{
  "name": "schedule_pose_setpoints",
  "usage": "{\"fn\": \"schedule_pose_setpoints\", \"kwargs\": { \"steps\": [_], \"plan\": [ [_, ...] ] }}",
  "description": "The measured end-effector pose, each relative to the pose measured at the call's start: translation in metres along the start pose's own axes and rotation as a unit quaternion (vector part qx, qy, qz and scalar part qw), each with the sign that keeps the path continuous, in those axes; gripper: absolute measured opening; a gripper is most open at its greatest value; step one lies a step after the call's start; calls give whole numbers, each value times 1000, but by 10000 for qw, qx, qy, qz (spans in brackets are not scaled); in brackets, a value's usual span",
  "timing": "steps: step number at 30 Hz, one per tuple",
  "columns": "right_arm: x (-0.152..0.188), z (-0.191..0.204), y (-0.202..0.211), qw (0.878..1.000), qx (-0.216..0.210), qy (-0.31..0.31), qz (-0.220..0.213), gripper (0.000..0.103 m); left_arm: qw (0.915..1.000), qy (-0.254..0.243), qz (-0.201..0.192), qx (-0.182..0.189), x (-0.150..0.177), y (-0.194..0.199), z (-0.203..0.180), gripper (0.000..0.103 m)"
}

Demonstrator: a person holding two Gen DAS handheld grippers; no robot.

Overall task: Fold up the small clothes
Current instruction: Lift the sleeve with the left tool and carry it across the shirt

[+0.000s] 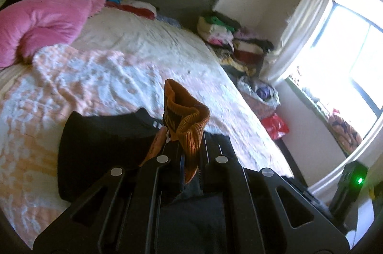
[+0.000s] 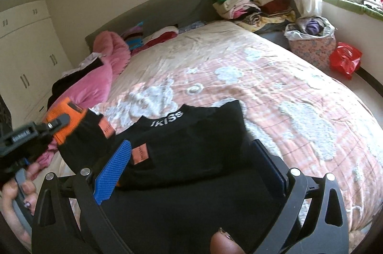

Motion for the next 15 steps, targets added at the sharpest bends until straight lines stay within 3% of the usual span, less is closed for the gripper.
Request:
{"fn": "schedule_pose_setpoints", "kwargs": {
  "steps": [8, 15],
  "plan": [
    [-3, -28, 3, 9995, 199, -237, -15, 99, 9965, -274, 768, 182, 37, -47, -15, 2],
    [-1, -42, 3, 9986, 356, -401, 28, 99, 9861, -636, 1479, 416, 75, -75, -26, 3]
  ]
}}
Point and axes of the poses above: each gripper's, at about its wrist camera, not at the fingertips, and y roughly against the way its jaws point, z to its left, x to its underside, the point moved 4 cm from there along -y, roughly the way its jaws point
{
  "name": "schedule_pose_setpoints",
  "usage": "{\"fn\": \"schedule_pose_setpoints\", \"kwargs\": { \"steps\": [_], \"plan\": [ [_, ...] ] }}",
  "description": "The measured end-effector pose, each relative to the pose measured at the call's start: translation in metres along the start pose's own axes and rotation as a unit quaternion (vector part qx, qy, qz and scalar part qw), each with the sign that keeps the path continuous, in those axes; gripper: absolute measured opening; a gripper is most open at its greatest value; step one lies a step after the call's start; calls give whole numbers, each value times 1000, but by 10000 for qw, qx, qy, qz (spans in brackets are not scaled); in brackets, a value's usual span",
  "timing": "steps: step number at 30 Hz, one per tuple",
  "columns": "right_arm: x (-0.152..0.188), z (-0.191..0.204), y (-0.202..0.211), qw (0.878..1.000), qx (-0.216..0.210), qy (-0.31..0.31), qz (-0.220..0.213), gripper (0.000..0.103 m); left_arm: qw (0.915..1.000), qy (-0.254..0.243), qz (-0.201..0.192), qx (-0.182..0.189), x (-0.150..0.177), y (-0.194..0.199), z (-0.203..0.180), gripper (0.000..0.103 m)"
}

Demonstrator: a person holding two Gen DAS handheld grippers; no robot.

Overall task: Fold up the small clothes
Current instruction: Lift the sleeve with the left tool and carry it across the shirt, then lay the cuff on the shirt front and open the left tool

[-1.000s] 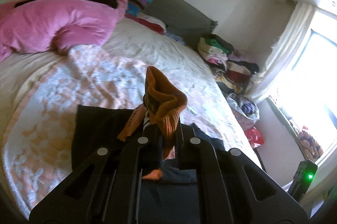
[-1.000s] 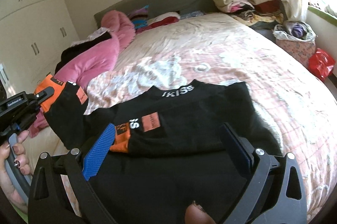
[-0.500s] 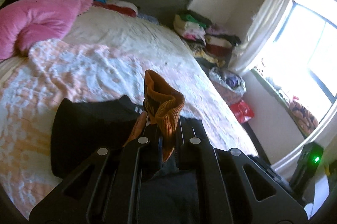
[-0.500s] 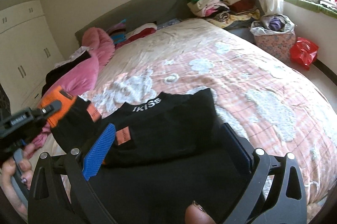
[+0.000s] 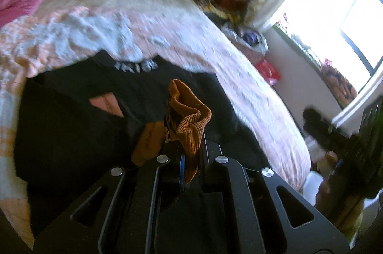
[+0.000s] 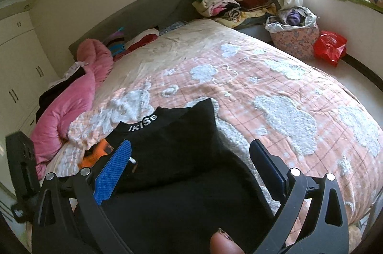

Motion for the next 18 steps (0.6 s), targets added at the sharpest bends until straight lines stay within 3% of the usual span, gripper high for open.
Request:
{"fn": "schedule_pose_setpoints", "kwargs": {
  "steps": [4, 7, 9, 10, 14, 16, 18],
  "plan": [
    [1, -2, -1, 10000, 18, 7, 44, 99, 9987, -241, 399, 208, 14, -19, -8, 9],
    [3, -2, -3, 9999, -20, 8, 117, 99, 9965, -453, 653, 259, 21, -27, -12, 26],
    [6, -3, -7, 9998, -25, -20, 209, 99, 9949, -501, 793, 366, 22, -29, -11, 43],
    [7, -3, -9, 9997, -31, -28, 252, 99, 9940, -570, 850, 382, 23, -28, -9, 43],
    [16, 0, -23, 9987, -27, -12, 514, 99, 9937, -754, 791, 231, 17, -20, 0, 55],
    [26, 4, -35, 9969, -86, 28, 780, 99, 9951, -689, 700, 122, 10, -13, 13, 57],
    [35, 9, -43, 9952, -110, 108, 966, 98, 9964, -588, 600, -60, 2, -6, 29, 67]
  ]
}}
Point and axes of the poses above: each gripper's, at about its wrist camera, not at the fingertips, and y roughly against the way its jaws point, z to its left, x to its underside, the point moved 4 cm from there along -y, roughly the way its jaws point
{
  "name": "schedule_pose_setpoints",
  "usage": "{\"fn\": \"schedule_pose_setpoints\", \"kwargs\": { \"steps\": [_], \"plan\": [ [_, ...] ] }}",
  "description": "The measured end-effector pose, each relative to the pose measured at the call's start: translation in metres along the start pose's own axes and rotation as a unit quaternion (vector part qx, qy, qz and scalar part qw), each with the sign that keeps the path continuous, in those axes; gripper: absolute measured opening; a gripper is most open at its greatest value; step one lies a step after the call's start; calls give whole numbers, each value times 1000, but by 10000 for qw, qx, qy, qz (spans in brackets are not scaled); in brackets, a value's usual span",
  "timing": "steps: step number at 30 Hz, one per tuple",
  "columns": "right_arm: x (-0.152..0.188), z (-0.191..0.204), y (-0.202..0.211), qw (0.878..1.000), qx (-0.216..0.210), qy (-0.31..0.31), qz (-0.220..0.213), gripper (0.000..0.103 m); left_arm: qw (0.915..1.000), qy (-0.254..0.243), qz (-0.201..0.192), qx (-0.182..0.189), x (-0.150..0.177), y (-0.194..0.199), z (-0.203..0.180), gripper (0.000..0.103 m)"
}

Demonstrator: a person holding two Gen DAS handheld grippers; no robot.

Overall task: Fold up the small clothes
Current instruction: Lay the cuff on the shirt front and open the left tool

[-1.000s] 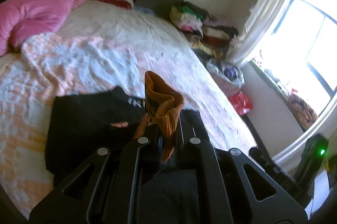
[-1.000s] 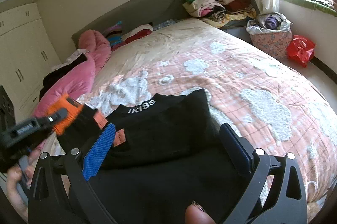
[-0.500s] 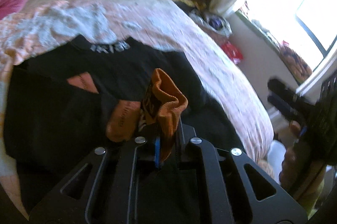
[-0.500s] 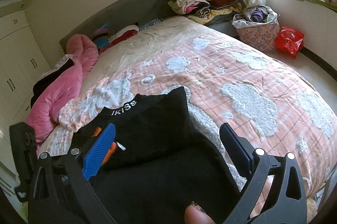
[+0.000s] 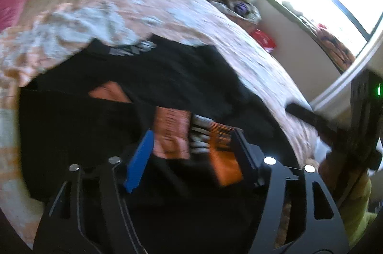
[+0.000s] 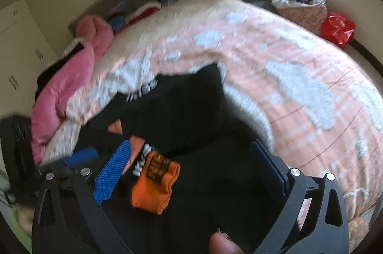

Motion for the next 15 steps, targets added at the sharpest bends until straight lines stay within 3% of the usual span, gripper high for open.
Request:
{"fn": "schedule_pose_setpoints", "kwargs": {
  "steps": [6, 11, 15],
  "plan": [
    [28, 23, -35, 9978, -247, 182, 593, 97, 9963, 453, -469, -564, -15, 23, 56, 80],
    [45, 30, -62, 9952, -290, 148, 925, 73, 9912, 870, -637, -774, -19, 34, 92, 81],
    [46, 32, -67, 9963, -136, 198, 824, 28, 9870, 1137, -766, -838, -21, 45, 111, 83]
  ]
}}
Point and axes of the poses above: each gripper's, at about its wrist camera, not at the fingertips, and y roughly against the way its jaws point, z to its left, x to its underside, the point moved 4 cm from there along -y, roughly the way its jaws point
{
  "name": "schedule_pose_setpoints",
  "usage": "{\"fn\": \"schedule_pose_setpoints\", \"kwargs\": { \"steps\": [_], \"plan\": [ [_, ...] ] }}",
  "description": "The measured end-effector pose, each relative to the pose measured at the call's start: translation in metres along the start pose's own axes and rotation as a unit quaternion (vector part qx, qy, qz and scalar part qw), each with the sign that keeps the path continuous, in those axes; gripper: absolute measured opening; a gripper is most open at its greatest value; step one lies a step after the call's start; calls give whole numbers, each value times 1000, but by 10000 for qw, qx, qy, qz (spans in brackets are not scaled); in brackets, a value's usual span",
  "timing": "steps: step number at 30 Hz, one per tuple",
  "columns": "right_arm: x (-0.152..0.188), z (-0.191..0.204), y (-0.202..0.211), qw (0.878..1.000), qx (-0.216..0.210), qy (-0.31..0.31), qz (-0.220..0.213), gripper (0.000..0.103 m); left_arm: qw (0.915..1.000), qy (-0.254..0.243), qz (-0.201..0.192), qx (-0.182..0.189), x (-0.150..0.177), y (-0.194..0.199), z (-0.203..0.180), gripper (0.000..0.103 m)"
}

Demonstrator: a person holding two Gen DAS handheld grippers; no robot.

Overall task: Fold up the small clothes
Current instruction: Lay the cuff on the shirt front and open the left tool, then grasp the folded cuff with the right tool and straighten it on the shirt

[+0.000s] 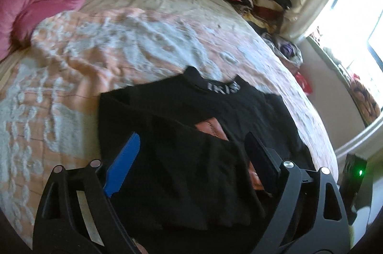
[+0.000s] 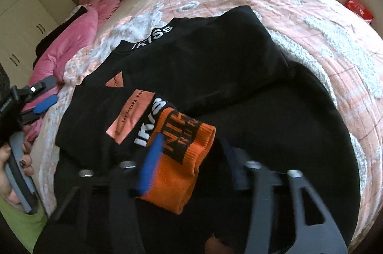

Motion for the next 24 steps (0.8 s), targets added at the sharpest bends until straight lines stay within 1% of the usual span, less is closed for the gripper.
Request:
{"fn": "schedule_pose_setpoints", "kwargs": {
  "steps": [1, 2, 3, 4, 7, 9, 12, 13, 17, 21, 24],
  "plan": [
    [-1, 0, 1, 10000, 22, 5, -23, 22, 9999, 88, -49, -21, -3, 2, 7, 83],
    [-2, 0, 3, 10000, -35, 36, -75, 18, 9999, 145, -85, -38, -5, 5, 11, 83],
    [-3, 1, 5, 9998, -148, 75, -122, 9, 9997, 198, -127, -66, -7, 7, 16, 83],
    [-4, 4, 6, 9995, -249, 116, -161, 9, 9995, 257, -170, -105, -9, 10, 22, 84],
    [-10, 16, 14, 9978, -297, 470, -353, 8, 9986, 431, -268, -178, -14, 16, 37, 84],
    [-18, 27, 22, 9956, -453, 678, -470, 8, 9978, 532, -319, -213, -17, 20, 46, 84],
    [-38, 46, 36, 9899, -506, 1099, -734, 8, 9971, 602, -372, -272, -20, 23, 54, 84],
    [-45, 51, 41, 9874, -491, 1257, -829, 8, 9970, 604, -382, -287, -20, 24, 55, 84],
    [-81, 76, 65, 9710, -393, 1965, -1307, 8, 9970, 616, -370, -288, -21, 22, 55, 84],
    [-109, 79, 72, 9639, -176, 2208, -1478, 7, 9978, 476, -326, -320, -20, 15, 50, 84],
    [-122, 76, 70, 9610, -59, 2301, -1533, 7, 9983, 385, -283, -334, -18, 10, 45, 84]
  ]
}}
Point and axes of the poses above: each gripper's, at about its wrist camera, not at the fingertips, and y roughly against the way its jaws point, z to its left, x to its underside, the point moved 4 cm from there along -y, roughly the way its jaws point
